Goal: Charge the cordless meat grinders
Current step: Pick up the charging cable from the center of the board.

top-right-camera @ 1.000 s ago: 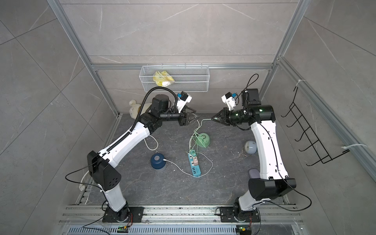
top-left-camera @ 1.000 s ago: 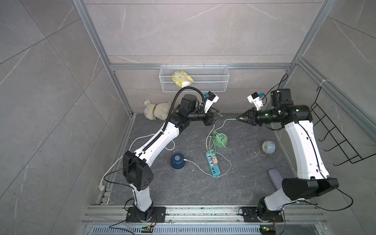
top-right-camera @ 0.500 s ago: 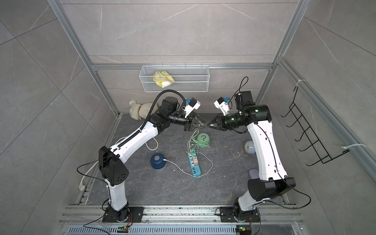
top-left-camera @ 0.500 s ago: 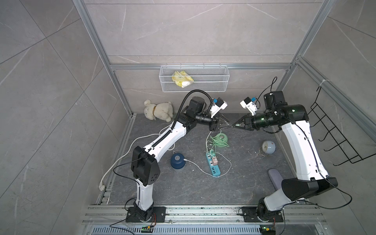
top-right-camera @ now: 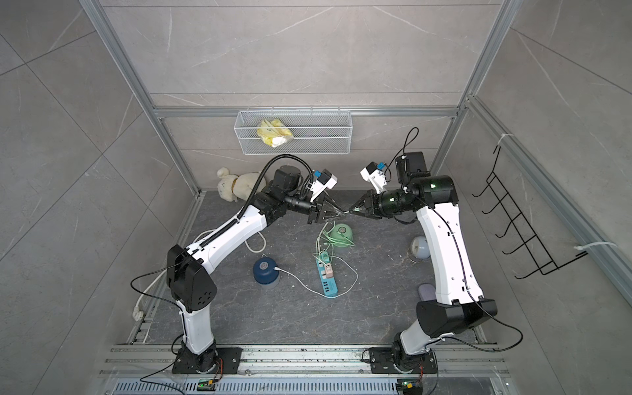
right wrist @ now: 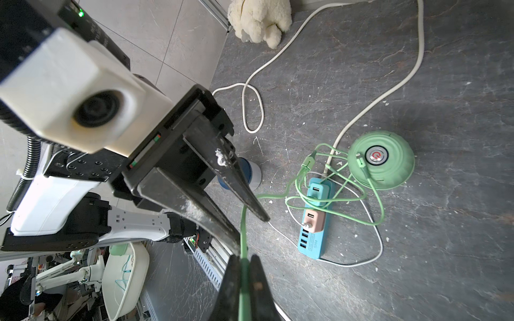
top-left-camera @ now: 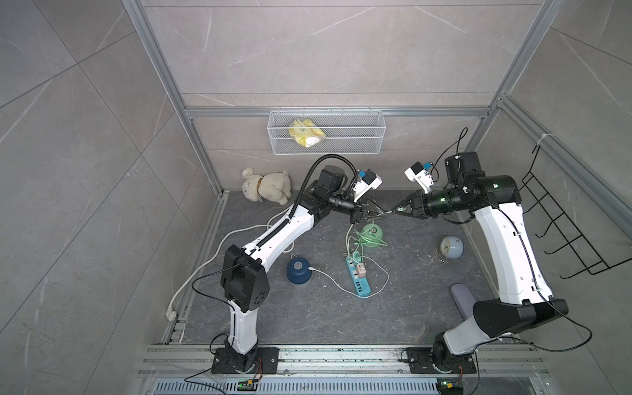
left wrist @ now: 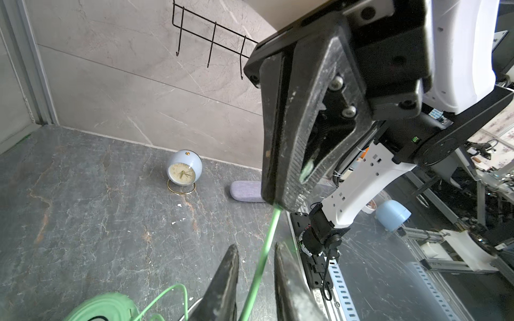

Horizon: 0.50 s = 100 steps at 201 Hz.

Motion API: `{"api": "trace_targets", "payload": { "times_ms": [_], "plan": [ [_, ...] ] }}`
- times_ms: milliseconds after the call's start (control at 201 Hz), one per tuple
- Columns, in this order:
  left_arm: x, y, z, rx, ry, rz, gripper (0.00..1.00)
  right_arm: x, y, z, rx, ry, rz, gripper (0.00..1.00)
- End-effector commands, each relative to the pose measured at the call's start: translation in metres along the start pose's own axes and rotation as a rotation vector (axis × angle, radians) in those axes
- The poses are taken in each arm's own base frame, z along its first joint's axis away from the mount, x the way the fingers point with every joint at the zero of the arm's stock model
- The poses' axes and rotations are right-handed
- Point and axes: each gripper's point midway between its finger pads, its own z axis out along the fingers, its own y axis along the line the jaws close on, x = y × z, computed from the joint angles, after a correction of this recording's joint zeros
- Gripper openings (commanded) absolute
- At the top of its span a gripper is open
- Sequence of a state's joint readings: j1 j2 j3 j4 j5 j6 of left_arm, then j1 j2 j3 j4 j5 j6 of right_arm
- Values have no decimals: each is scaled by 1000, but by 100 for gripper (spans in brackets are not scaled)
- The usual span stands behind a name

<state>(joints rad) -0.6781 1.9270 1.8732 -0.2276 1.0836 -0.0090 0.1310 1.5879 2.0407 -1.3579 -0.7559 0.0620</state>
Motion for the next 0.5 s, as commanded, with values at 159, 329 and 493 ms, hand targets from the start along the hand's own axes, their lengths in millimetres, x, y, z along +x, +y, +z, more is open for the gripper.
{"api": "trace_targets", "payload": {
  "times_ms": [159, 329, 493],
  "plan": [
    [-10, -12, -4, 52, -19, 34, 0, -3, 11, -1, -30, -4, -27, 0],
    [-19, 18, -7, -180, -99, 29, 0, -30, 21, -24, 27, -170, -44, 58],
    [-36, 46, -8, -452, -275, -50, 0, -49, 16, -38, 54, -390, 39, 75]
  ]
}}
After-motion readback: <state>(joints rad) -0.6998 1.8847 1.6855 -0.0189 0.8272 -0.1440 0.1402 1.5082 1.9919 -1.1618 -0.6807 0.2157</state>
